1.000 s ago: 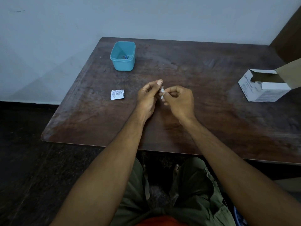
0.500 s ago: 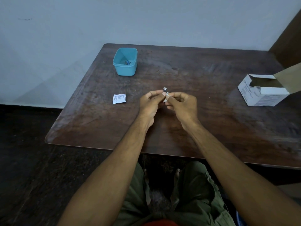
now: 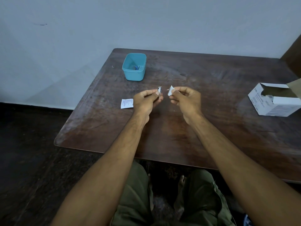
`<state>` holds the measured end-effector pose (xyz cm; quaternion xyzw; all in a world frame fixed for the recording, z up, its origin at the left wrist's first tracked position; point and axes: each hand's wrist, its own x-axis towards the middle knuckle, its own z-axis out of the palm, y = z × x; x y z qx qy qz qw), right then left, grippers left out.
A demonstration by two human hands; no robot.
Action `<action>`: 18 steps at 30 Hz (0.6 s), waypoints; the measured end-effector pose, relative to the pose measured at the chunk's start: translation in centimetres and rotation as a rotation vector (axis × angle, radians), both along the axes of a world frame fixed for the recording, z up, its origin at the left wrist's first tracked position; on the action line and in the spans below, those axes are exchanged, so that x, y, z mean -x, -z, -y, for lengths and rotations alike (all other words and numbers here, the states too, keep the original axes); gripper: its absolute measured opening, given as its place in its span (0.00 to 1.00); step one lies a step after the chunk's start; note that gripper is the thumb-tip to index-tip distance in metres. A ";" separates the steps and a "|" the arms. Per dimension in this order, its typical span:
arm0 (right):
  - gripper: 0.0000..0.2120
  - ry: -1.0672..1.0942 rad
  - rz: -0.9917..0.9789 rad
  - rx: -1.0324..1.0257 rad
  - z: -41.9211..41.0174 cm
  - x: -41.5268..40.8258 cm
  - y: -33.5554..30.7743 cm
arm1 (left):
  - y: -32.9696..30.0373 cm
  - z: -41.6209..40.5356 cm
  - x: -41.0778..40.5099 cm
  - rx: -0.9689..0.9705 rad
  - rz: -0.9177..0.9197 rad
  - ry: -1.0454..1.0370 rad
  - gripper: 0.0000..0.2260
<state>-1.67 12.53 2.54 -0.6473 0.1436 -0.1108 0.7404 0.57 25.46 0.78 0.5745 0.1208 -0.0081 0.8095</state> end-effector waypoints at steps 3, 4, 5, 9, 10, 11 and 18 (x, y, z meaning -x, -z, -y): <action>0.05 0.002 -0.007 -0.032 -0.4 -1.0 0.0 | -0.5 -0.6 -0.6 0.002 0.008 -0.016 0.03; 0.05 0.006 -0.007 -0.038 -0.5 -1.3 0.0 | -0.7 -0.9 -0.9 0.006 0.010 -0.024 0.03; 0.05 0.013 -0.006 -0.044 -0.5 -1.6 -0.1 | -0.9 -1.2 -1.2 0.001 0.012 -0.030 0.03; 0.05 0.074 0.013 -0.074 -0.3 -2.9 -0.2 | -2.3 -3.0 -2.9 -0.040 0.048 -0.069 0.07; 0.05 0.085 0.012 -0.070 -0.2 -3.3 -0.3 | -2.7 -3.5 -3.4 -0.055 0.061 -0.078 0.08; 0.05 0.088 0.007 -0.057 -0.2 -3.7 -0.3 | -3.2 -4.1 -4.0 -0.082 0.072 -0.086 0.08; 0.07 0.008 0.021 0.063 -2.0 -6.6 -1.5 | -6.8 -6.4 -8.6 -0.360 0.134 -0.078 0.04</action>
